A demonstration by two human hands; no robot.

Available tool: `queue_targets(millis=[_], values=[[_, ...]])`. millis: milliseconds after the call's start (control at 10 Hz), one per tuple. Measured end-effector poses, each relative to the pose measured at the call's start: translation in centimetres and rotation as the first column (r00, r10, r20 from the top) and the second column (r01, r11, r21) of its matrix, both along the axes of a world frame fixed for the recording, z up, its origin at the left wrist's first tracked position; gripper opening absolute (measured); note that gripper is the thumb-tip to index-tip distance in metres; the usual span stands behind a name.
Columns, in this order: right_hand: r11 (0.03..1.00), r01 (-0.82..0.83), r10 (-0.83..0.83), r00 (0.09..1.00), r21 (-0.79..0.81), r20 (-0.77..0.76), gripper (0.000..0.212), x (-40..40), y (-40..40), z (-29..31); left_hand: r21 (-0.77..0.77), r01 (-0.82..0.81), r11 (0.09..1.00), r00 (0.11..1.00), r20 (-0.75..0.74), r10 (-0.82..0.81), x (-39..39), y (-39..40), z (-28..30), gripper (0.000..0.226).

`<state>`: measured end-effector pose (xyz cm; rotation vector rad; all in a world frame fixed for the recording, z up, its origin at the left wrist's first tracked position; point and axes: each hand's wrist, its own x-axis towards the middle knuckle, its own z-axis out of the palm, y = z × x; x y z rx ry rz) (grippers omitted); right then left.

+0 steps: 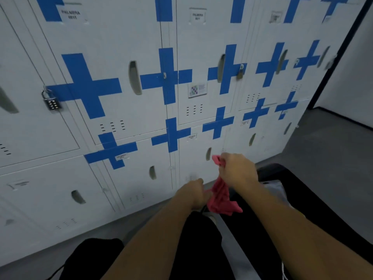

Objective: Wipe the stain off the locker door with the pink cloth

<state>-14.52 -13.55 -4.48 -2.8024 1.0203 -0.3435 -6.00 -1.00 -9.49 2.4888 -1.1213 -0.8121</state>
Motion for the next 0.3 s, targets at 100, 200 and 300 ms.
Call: queue_targets(millis=[100,200,300], values=[[0.993,0.050,-0.039,0.994,0.106,-0.105,0.028,-1.5,-1.1,-4.1,0.040,0.018,0.999,0.999,0.029,-0.019,1.3,1.6,0.5,0.067],[0.973,0.158,-0.077,0.907,0.166,-0.414,0.033,-2.3,-1.2,-7.1,0.107,0.030,0.994,0.995,0.096,-0.041,3.2,3.7,1.9,0.063],[0.949,0.255,-0.112,0.819,0.183,-0.563,0.048,-2.3,-0.8,-8.3,0.139,-0.007,0.990,0.987,0.159,-0.015,5.3,5.7,3.6,0.053]])
